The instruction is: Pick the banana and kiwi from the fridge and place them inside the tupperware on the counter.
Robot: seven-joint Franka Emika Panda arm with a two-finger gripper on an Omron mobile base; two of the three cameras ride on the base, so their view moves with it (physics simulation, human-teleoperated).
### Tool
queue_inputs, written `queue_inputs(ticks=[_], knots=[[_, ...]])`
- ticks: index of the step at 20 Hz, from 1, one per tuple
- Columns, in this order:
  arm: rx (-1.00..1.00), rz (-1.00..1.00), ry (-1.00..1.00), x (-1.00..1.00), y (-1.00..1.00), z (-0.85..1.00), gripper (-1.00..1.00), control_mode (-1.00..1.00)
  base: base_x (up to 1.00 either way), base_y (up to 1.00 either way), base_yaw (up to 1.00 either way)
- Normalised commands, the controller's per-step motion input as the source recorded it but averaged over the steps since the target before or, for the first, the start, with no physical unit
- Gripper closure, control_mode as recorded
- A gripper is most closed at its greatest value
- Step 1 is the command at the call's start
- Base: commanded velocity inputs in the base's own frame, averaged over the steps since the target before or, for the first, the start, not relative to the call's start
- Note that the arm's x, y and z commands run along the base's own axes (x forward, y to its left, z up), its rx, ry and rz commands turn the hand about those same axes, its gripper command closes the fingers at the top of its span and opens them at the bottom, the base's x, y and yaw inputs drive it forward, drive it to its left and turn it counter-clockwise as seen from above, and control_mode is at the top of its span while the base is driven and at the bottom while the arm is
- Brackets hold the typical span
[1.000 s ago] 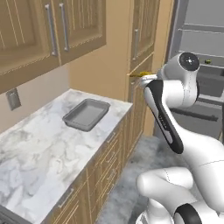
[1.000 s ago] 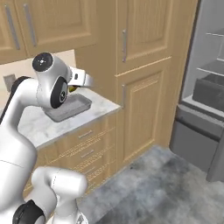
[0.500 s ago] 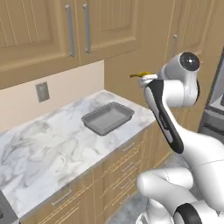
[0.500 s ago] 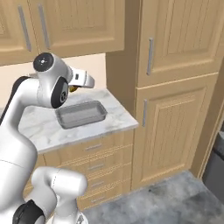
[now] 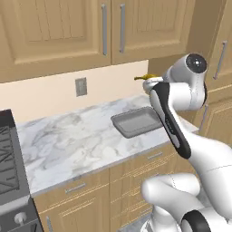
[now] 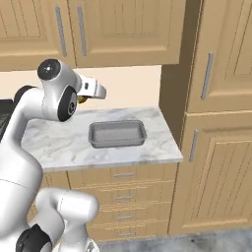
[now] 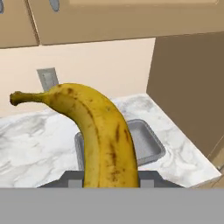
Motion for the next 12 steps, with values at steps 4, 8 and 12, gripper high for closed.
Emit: queue_inputs(ticks=[4,8,12], knots=[[0.0,0.0,0.0,0.0,0.0,0.0,1.0,1.0,0.14,-0.36,0.47],[0.0,0.0,0.0,0.0,0.0,0.0,1.0,1.0,0.0,-0.52,0.4],[0.0,0.05,0.0,0.0,-0.16,-0.08,1.0,-1.0,0.0,-0.47,0.21]])
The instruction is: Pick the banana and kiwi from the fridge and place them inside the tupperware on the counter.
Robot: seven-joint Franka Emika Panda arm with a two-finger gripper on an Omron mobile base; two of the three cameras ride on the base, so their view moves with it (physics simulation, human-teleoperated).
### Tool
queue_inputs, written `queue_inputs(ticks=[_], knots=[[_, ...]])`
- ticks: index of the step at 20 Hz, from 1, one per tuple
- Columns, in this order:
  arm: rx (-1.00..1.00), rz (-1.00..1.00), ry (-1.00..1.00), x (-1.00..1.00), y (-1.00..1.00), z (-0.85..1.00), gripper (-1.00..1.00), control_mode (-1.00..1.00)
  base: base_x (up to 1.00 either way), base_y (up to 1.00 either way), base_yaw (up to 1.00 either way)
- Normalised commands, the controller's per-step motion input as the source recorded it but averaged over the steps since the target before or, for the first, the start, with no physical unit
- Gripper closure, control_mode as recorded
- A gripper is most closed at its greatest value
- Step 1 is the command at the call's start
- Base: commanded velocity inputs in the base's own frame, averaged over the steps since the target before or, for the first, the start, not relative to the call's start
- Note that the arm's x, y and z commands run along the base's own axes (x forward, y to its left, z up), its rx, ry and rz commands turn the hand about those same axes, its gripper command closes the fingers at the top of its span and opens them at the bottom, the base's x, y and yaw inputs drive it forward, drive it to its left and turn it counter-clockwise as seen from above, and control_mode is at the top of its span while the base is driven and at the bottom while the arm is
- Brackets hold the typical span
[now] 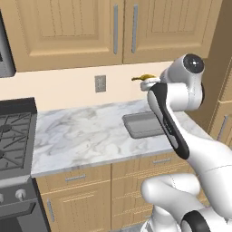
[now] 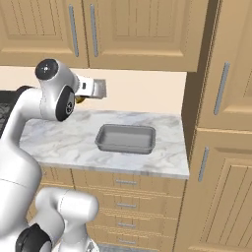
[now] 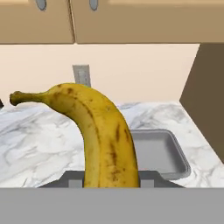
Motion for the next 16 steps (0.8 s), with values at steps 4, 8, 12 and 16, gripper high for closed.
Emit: queue_inputs(ticks=[4,8,12,16], knots=[[0.0,0.15,0.03,0.01,-0.57,-0.52,1.0,-1.0,0.0,0.0,0.0],[0.0,0.13,0.14,0.2,-0.34,-0.78,1.0,-1.0,0.0,0.0,0.0],[0.0,0.1,0.16,0.46,-0.04,-0.79,1.0,-1.0,0.0,0.0,0.0],[0.0,0.1,0.17,0.54,0.0,-0.69,1.0,-1.0,0.0,0.0,0.0]])
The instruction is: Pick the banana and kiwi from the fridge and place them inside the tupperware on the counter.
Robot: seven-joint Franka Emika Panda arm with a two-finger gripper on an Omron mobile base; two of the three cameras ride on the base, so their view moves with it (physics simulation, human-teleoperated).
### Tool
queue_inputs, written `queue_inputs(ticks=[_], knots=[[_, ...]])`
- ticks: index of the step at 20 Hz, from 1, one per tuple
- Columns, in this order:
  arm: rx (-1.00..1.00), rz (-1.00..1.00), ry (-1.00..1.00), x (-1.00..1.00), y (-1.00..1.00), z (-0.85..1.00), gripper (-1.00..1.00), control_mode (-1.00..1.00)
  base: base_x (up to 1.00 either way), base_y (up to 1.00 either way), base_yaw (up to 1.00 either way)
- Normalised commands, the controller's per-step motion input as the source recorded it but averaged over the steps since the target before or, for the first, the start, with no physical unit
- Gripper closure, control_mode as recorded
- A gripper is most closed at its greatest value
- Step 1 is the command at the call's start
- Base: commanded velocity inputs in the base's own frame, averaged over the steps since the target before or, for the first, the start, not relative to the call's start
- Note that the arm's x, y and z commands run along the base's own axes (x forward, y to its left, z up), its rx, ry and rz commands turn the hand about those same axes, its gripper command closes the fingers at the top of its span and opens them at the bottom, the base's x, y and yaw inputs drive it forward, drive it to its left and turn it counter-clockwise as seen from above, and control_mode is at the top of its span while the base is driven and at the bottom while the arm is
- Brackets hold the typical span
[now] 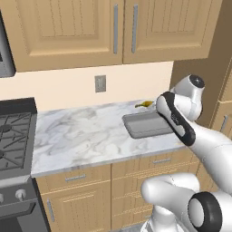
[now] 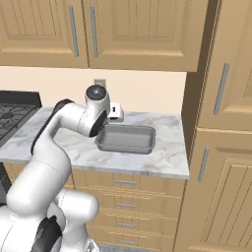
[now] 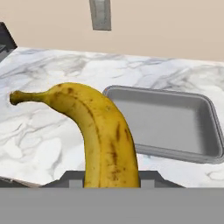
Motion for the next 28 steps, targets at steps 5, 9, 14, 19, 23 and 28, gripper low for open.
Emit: queue_inputs(ticks=[5,9,14,19,23,28], knots=[[0.0,0.11,0.15,0.56,-0.01,-0.62,1.0,-1.0,0.0,0.0,0.0],[0.0,0.08,0.12,0.41,-0.13,-0.45,1.0,-1.0,0.0,0.0,0.0],[-0.01,0.01,0.04,0.33,-0.17,-0.34,1.0,-1.0,0.0,0.0,0.0],[-0.01,0.0,0.02,0.38,-0.14,-0.34,1.0,-1.0,0.0,0.0,0.0],[0.0,0.0,0.0,0.3,-0.17,-0.34,1.0,-1.0,0.0,0.0,0.0],[0.0,0.0,0.0,0.36,-0.15,-0.24,1.0,-1.0,0.0,0.0,0.0]])
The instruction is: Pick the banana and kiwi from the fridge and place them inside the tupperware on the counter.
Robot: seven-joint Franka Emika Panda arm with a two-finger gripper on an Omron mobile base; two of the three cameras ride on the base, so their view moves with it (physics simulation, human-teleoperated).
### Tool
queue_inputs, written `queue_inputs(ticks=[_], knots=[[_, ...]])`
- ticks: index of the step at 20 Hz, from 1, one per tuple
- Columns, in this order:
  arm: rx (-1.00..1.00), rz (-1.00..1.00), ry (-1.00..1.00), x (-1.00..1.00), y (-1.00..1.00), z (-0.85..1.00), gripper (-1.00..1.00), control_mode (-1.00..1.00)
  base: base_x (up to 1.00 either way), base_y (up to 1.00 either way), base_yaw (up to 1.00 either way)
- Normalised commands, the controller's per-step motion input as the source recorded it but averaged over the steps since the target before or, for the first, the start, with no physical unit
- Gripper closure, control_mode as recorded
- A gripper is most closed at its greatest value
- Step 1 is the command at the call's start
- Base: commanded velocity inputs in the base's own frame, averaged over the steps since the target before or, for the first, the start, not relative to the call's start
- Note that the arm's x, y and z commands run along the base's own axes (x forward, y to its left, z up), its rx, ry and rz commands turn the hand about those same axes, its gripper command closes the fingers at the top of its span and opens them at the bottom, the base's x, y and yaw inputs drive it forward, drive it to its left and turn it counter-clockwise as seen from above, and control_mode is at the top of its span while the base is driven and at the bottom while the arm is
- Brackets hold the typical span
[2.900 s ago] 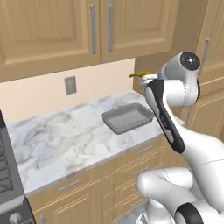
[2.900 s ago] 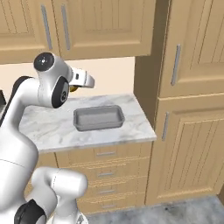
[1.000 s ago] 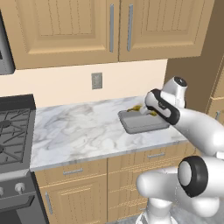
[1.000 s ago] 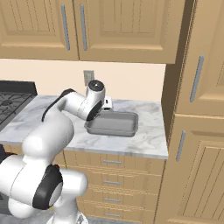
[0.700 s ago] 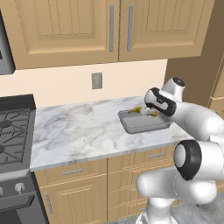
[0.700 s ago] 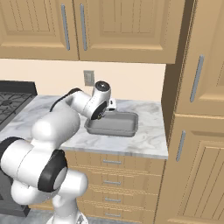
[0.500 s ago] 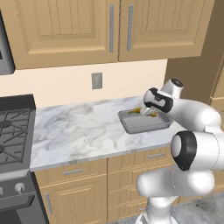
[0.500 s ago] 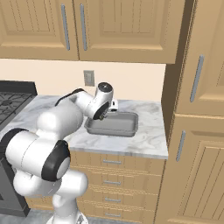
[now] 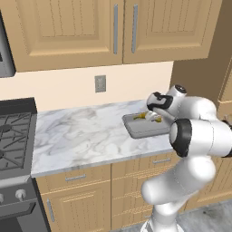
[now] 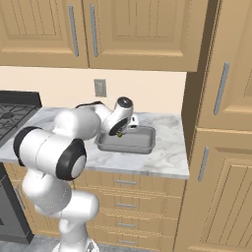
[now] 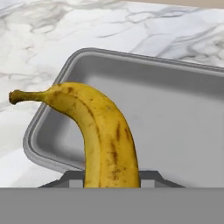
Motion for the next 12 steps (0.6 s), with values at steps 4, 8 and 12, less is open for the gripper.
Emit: queue_inputs(ticks=[4,8,12], knots=[[0.0,0.01,0.0,0.45,-0.11,-0.2,1.0,-1.0,0.0,0.0,0.0],[0.0,0.0,0.0,0.47,0.0,-0.25,1.0,-1.0,0.0,0.0,0.0],[0.0,0.0,0.02,0.38,0.0,-0.33,1.0,-1.0,0.0,0.0,0.0]])
